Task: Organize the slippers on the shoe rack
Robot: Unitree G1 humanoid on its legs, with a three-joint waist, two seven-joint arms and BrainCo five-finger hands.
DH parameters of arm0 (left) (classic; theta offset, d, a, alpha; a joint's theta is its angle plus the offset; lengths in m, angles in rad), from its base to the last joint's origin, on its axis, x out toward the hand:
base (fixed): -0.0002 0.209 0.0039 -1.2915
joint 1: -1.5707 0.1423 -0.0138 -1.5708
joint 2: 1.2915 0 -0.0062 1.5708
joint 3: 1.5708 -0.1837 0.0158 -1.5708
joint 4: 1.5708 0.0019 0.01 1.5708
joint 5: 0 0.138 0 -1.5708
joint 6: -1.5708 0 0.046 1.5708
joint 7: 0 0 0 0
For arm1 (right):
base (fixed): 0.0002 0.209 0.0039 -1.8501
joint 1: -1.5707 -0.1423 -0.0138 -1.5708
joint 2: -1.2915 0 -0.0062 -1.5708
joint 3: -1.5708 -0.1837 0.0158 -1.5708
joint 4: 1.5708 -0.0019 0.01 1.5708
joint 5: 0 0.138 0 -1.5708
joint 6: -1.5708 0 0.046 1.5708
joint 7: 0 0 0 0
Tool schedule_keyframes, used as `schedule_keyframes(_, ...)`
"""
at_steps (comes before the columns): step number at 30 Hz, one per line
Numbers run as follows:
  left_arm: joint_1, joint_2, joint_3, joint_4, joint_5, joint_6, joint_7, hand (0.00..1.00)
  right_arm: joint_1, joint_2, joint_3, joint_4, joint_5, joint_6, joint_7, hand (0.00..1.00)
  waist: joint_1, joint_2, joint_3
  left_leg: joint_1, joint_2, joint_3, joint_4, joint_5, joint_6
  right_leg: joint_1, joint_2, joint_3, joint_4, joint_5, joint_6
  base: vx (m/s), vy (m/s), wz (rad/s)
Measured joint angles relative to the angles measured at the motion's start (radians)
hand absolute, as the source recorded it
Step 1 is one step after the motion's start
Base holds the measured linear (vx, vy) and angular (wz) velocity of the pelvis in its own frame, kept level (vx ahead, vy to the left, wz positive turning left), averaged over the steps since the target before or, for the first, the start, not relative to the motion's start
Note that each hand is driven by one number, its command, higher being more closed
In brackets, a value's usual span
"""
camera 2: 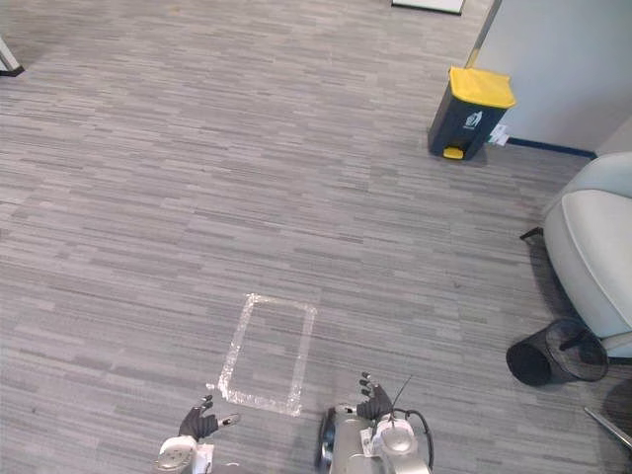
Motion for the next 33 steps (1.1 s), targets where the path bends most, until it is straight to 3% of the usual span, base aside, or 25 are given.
schedule_keyframes(2,-0.035,-0.005,-0.022,0.003,0.004,-0.002,-0.002,0.0,0.0,-0.004,-0.012,-0.003,0.002,0.004,0.003,0.0,-0.009,0.009,0.0,-0.029,0.014,-0.025,0.069,0.055,-0.032,-0.024,-0.009,-0.006,0.095,-0.097,0.002,0.57,-0.137,0.09)
schedule_keyframes(4,-0.051,-0.006,-0.029,0.011,0.019,-0.002,-0.008,0.0,0.002,-0.003,-0.022,-0.004,0.003,0.009,0.002,0.0,-0.019,0.011,0.001,-0.105,0.064,-0.045,0.316,0.124,-0.039,0.02,-0.002,-0.014,0.121,-0.172,0.005,0.44,-0.149,0.05)
schedule_keyframes(5,-0.054,-0.01,-0.028,0.015,0.02,-0.001,-0.012,0.0,0.009,-0.001,-0.02,-0.004,0.003,0.013,0.002,0.0,-0.021,0.019,0.008,-0.178,0.134,-0.049,0.543,0.226,-0.044,0.093,0.025,-0.008,0.084,-0.197,0.001,0.46,-0.1,-0.25)
schedule_keyframes(6,-0.052,-0.014,-0.026,0.013,0.02,-0.001,-0.013,0.0,0.02,0.004,-0.017,-0.003,0.006,0.018,0.001,0.0,-0.017,0.026,0.007,-0.252,0.208,-0.015,0.741,0.192,-0.03,0.17,0.065,0.007,0.029,-0.208,-0.007,0.55,-0.08,-0.46)
schedule_keyframes(8,-0.047,-0.013,-0.024,0.01,0.02,-0.001,-0.013,0.0,0.029,0.006,-0.018,0.013,0.01,0.022,0.0,0.0,-0.004,0.006,0.011,-0.323,0.242,0.047,0.838,0.122,-0.012,0.261,0.082,0.049,-0.038,-0.213,-0.009,0.43,-0.017,-0.6)
schedule_keyframes(11,-0.029,-0.021,-0.021,-0.009,0.019,-0.001,-0.014,0.0,0.033,0.008,-0.044,0.037,0.015,0.024,-0.005,0.0,0.008,-0.005,0.013,-0.414,0.208,0.043,0.624,0.057,-0.009,0.34,0.084,0.133,-0.101,-0.202,0.007,0.41,0.116,-0.87)
schedule_keyframes(14,-0.028,-0.019,-0.017,-0.022,0.018,-0.001,-0.009,0.0,0.03,0.016,-0.05,0.037,0.014,0.032,-0.015,0.0,0.022,-0.01,0.017,-0.449,0.114,-0.134,0.344,0.046,-0.014,0.363,0.075,0.251,-0.104,-0.201,0.013,0.25,0.218,-1.2)
schedule_keyframes(15,-0.027,-0.02,-0.018,-0.022,0.016,-0.001,-0.008,0.0,0.034,0.022,-0.049,0.037,0.014,0.031,-0.019,0.0,0.031,-0.008,0.015,-0.439,0.058,-0.28,0.216,0.062,-0.024,0.373,0.071,0.315,-0.1,-0.208,0.044,0.26,0.335,-1.57)
schedule_keyframes(16,-0.024,-0.026,-0.018,-0.021,0.016,-0.002,-0.007,0.0,0.037,0.021,-0.047,0.036,0.013,0.03,-0.02,0.0,0.035,0.014,0.008,-0.438,0.041,-0.382,0.122,0.118,-0.016,0.368,0.076,0.367,-0.083,-0.23,0.084,0.31,0.438,-1.8)
schedule_keyframes(17,-0.026,-0.036,-0.019,-0.014,0.015,-0.001,-0.006,0.0,0.036,0.007,-0.048,0.036,0.01,0.029,-0.021,0.0,0.036,0.023,0.014,-0.432,0.041,-0.399,0.126,0.196,-0.064,0.366,0.08,0.4,-0.067,-0.251,0.12,0.24,0.387,-1.24)
schedule_keyframes(18,-0.031,-0.032,-0.02,-0.011,0.015,-0.001,-0.007,0.0,0.035,0.011,-0.049,0.037,0.009,0.032,-0.023,0.0,0.037,0.014,0.016,-0.423,0.029,-0.378,0.137,0.192,-0.054,0.364,0.07,0.42,-0.061,-0.253,0.126,0.17,0.381,-0.96)
schedule_keyframes(20,-0.027,-0.004,-0.021,-0.008,0.008,-0.002,0.0,0.0,0.062,0.027,-0.042,0.033,0.009,0.031,-0.019,0.0,0.041,-0.031,-0.015,-0.387,-0.013,-0.273,0.113,0.169,-0.014,0.355,0.006,0.442,-0.091,-0.235,0.164,0.11,0.328,-0.95)
schedule_keyframes(21,-0.025,0.0,-0.021,-0.008,0.007,-0.001,-0.001,0.0,0.064,0.03,-0.042,0.034,0.009,0.031,-0.019,0.0,0.042,-0.032,-0.016,-0.384,-0.019,-0.264,0.111,0.166,-0.01,0.355,-0.002,0.45,-0.096,-0.232,0.17,0.08,0.235,-0.8)
schedule_keyframes(23,-0.019,0.019,-0.034,0.001,0.008,0.0,0.0,0.0,0.071,0.042,-0.043,0.033,0.011,0.03,-0.02,0.0,0.037,-0.06,-0.03,-0.366,-0.046,-0.205,0.093,0.153,0.016,0.349,-0.034,0.484,-0.125,-0.211,0.208,0.05,0.251,-0.77)
schedule_keyframes(25,-0.021,0.023,-0.05,0.003,0.008,0.0,-0.001,0.0,0.07,0.042,-0.043,0.035,0.01,0.029,-0.019,0.0,0.036,-0.062,-0.031,-0.342,-0.052,-0.148,0.07,0.147,0.032,0.318,-0.051,0.465,-0.11,-0.198,0.22,0.0,0.191,-0.78)
schedule_keyframes(26,-0.018,0.024,-0.06,0.004,0.008,0.001,-0.001,0.0,0.067,0.034,-0.043,0.037,0.01,0.028,-0.019,0.0,0.036,-0.052,-0.031,-0.319,-0.046,-0.098,0.044,0.155,0.043,0.298,-0.075,0.338,-0.082,-0.184,0.2,0.0,0.134,-0.96)
schedule_keyframes(27,-0.011,0.026,-0.059,0.004,0.008,0.001,0.0,0.0,0.061,0.033,-0.043,0.042,0.01,0.028,-0.019,0.0,0.036,-0.046,-0.028,-0.284,-0.045,-0.045,0.014,0.16,0.046,0.281,-0.122,0.117,-0.037,-0.195,0.169,0.0,0.107,-1.03)
schedule_keyframes(29,-0.005,0.028,-0.061,0.013,0.008,0.001,-0.001,0.0,0.061,0.031,-0.045,0.042,0.011,0.024,-0.02,0.0,0.027,-0.038,-0.034,-0.256,-0.047,-0.008,-0.01,0.161,0.044,0.282,-0.164,-0.071,-0.011,-0.189,0.154,0.03,0.045,-0.76)
schedule_keyframes(30,-0.003,0.027,-0.065,0.024,0.008,0.002,-0.001,0.0,0.06,0.03,-0.046,0.042,0.011,0.016,-0.02,0.0,0.01,-0.032,-0.037,-0.233,-0.048,0.006,-0.041,0.173,0.036,0.281,-0.162,-0.096,-0.014,-0.185,0.147,0.05,0.007,-0.53)
schedule_keyframes(33,-0.006,0.011,-0.068,0.034,0.016,0.001,-0.009,0.0,0.058,0.026,-0.049,0.045,0.011,0.011,-0.021,0.0,0.003,-0.027,-0.04,-0.193,-0.047,0.061,-0.102,0.192,0.019,0.261,-0.137,-0.072,-0.021,-0.178,0.137,0.06,-0.007,-0.52)
